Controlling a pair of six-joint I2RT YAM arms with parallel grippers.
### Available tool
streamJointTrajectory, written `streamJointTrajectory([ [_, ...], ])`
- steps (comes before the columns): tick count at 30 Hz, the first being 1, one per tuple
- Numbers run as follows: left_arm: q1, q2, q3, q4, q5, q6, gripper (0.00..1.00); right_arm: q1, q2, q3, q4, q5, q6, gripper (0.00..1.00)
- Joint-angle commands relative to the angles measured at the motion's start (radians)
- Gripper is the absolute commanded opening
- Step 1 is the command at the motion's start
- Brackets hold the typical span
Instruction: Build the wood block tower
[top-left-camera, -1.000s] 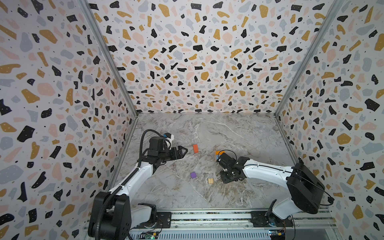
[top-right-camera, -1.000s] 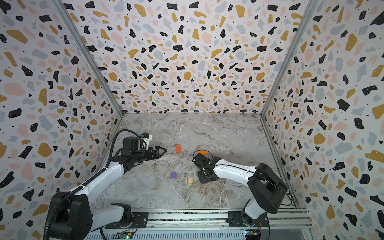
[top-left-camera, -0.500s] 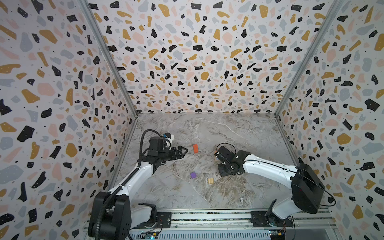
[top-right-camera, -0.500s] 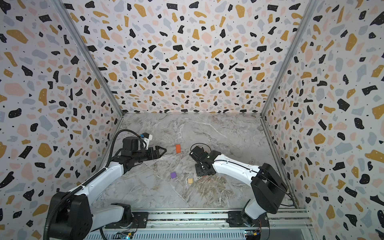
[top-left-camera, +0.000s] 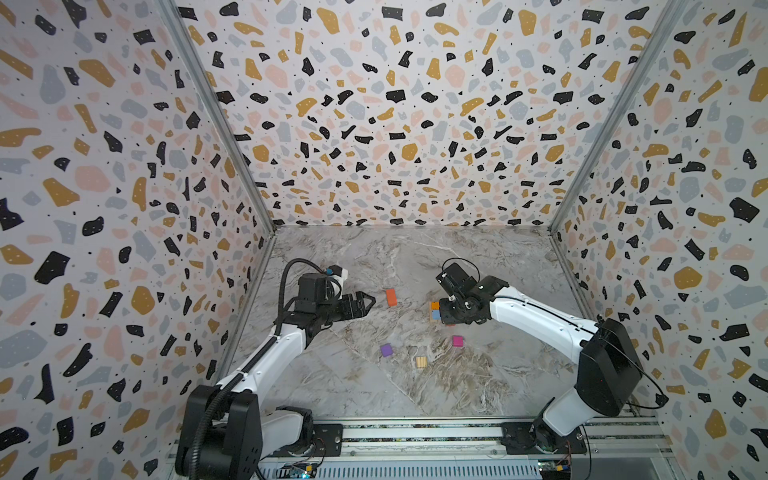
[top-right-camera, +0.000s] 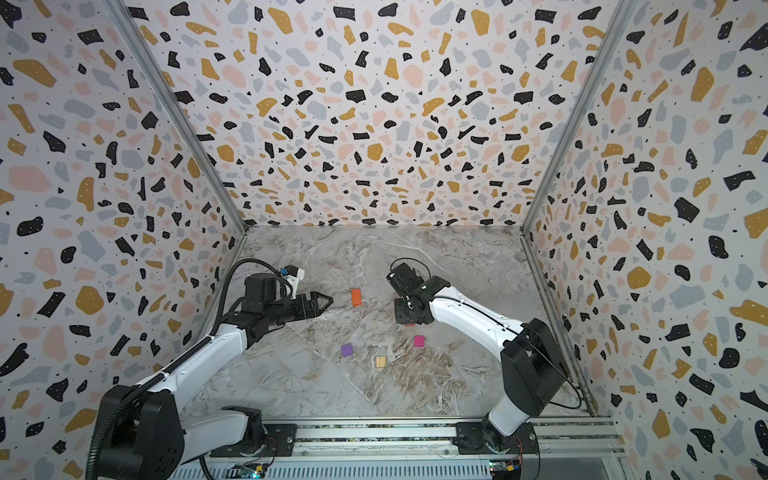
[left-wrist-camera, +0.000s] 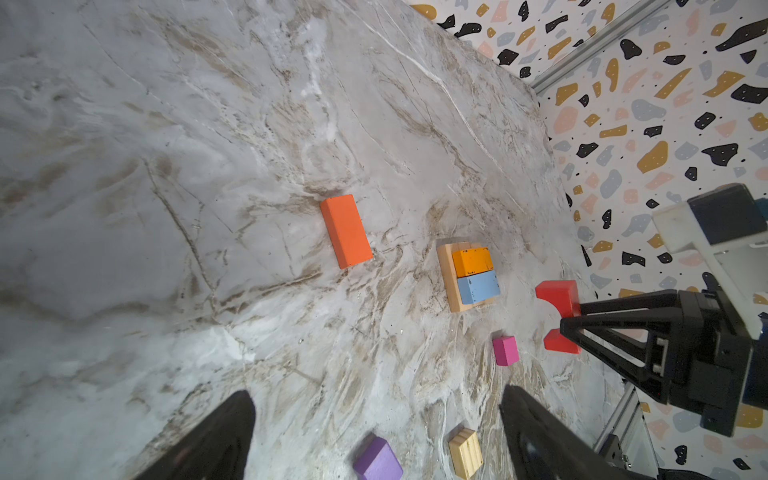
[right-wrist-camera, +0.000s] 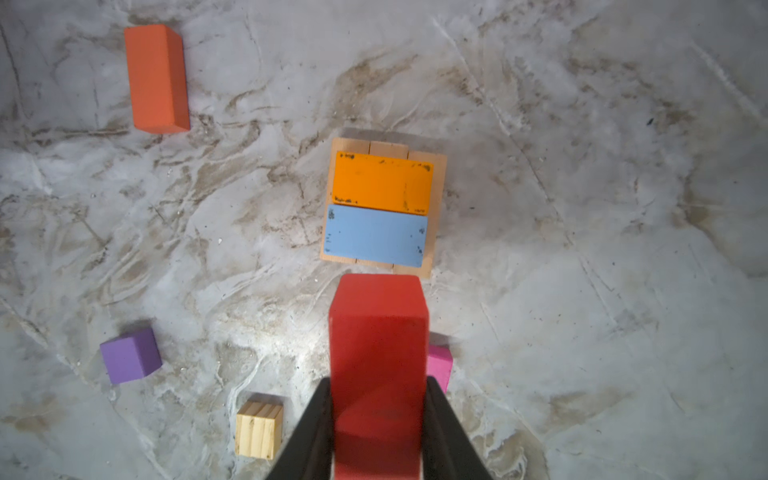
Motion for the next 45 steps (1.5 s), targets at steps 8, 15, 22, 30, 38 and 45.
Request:
streamJointTrajectory([
  [8, -0.005, -0.019, 0.006, 0.014, 0.001, 0.011, 0.94, -0.012, 0.118, 0.14, -0.061, 0.028, -0.024, 0.07],
  [15, -0.005, -0.016, 0.008, 0.016, 0.004, 0.01, 0.94, -0.032, 0.144, 0.174, -0.046, 0.033, 0.008, 0.07],
  [22, -0.006, -0.02, 0.006, 0.019, 0.007, 0.007, 0.94, -0.041, 0.188, 0.197, -0.034, 0.031, 0.025, 0.08],
  [30, -0.007, -0.021, 0.005, 0.019, 0.007, 0.007, 0.94, -0.051, 0.198, 0.196, -0.009, 0.018, 0.033, 0.09],
  [38, -0.007, -0.023, 0.006, 0.019, 0.007, 0.007, 0.94, -0.056, 0.212, 0.181, 0.004, 0.017, 0.044, 0.1],
  [45, -0.006, -0.025, 0.005, 0.019, 0.008, 0.007, 0.94, -0.058, 0.224, 0.179, 0.014, 0.009, 0.046, 0.1],
])
